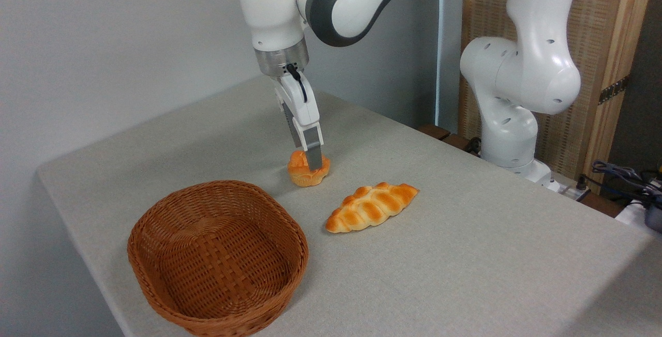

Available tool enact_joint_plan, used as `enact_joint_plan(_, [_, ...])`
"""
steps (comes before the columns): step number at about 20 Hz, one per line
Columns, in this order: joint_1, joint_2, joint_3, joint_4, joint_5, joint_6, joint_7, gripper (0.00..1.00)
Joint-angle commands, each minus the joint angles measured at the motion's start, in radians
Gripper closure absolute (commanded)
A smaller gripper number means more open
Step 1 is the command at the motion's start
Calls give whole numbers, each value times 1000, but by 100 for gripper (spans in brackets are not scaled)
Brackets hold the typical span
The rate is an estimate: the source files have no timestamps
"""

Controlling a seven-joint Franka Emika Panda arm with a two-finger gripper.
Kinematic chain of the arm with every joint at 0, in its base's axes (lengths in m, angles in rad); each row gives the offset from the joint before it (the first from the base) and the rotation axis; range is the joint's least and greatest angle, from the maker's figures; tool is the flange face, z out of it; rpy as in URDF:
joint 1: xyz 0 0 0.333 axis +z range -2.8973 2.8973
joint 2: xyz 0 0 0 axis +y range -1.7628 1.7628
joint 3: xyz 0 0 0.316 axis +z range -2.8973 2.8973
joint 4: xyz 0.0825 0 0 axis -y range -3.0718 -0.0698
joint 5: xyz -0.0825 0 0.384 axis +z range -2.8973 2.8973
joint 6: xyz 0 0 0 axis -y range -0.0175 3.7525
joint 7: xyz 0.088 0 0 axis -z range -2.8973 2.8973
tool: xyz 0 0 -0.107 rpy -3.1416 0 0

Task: Put bread into the basket
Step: 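Close the gripper fingers around the round orange bun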

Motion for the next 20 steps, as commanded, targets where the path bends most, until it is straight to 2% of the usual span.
enact_joint_plan(1, [3,-23,0,-18,-49,22,10,0])
enact_joint_plan(8, [3,-21,-1,-18,-38,24,17,0])
enact_joint_plan(11, [3,-21,-4,-18,15,43,21,0])
enact_joint_plan(20, [3,7,-26,-20,17,51,15,0])
